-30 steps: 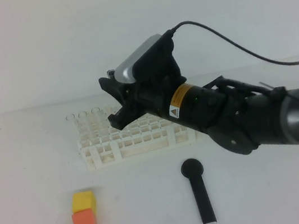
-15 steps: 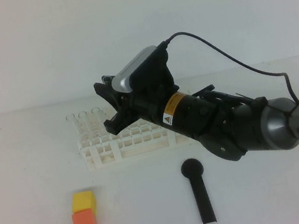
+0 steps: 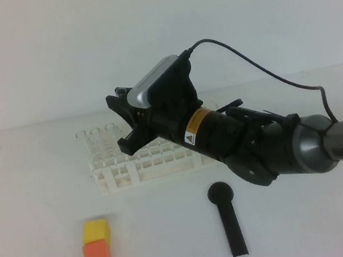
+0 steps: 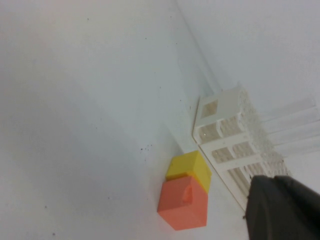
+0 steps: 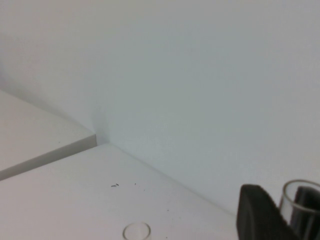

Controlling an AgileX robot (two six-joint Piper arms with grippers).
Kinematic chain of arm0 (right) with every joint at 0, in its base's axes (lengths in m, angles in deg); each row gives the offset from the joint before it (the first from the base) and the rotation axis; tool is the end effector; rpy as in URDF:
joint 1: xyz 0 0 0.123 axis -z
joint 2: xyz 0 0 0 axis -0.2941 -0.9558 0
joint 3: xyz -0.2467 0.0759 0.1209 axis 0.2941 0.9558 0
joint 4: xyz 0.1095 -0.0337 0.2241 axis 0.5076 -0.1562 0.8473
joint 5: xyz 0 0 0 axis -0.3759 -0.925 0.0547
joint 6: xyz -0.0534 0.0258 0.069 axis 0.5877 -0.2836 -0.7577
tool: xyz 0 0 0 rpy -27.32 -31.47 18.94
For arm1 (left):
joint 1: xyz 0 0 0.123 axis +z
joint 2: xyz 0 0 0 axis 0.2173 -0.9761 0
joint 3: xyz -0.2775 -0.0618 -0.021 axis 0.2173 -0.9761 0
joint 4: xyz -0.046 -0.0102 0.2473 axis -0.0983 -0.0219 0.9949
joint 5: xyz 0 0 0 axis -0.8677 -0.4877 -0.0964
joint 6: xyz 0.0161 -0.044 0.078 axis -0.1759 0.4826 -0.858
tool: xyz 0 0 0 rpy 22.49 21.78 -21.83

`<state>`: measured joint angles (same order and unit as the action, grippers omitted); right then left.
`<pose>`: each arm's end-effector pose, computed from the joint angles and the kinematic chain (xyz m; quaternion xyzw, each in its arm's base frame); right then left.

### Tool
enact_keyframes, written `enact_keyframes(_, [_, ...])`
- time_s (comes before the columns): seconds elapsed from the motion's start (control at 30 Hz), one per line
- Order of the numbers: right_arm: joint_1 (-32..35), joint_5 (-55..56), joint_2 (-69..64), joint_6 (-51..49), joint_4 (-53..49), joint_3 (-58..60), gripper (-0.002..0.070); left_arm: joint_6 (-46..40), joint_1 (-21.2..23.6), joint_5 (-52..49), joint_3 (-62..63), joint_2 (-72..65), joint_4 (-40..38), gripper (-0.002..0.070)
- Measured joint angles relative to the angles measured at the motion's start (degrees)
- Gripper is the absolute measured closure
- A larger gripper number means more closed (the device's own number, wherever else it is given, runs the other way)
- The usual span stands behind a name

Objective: Place the test tubes

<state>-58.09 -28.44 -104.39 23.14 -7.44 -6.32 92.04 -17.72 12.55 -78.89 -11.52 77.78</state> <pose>0.3503 0.3237 0.2030 -0.2987 0.6191 0.3011 0.6610 0.0530 -0.0023 0.1822 -0.3388 0.7123 -0.2985 0.5373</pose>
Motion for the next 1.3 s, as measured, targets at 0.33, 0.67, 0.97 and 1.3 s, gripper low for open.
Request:
enact_keyframes(0.33, [-0.13,0.13,-0.23,-0.56,0.00,0.00,0.0556,-0.50,0.00,0.00,0.00,-0.10,0.00,0.0676])
enact_keyframes(0.67, [-0.13,-1.01,-0.25,-0.56,-4.01,-0.96,0.0556,-0.50,0.00,0.00,0.00,-0.10,0.00,0.0676])
enact_keyframes(0.97, [-0.13,-3.40,-1.20,-0.71,-5.77,-2.81,0.0556,-2.19,0.00,0.00,0.00,-0.10,0.00,0.0676])
enact_keyframes(1.3, [-0.13,-3.18,-3.07,-1.61,-5.67,-2.90,0.0555,-2.19,0.00,0.00,0.00,-0.10,0.04,0.0676])
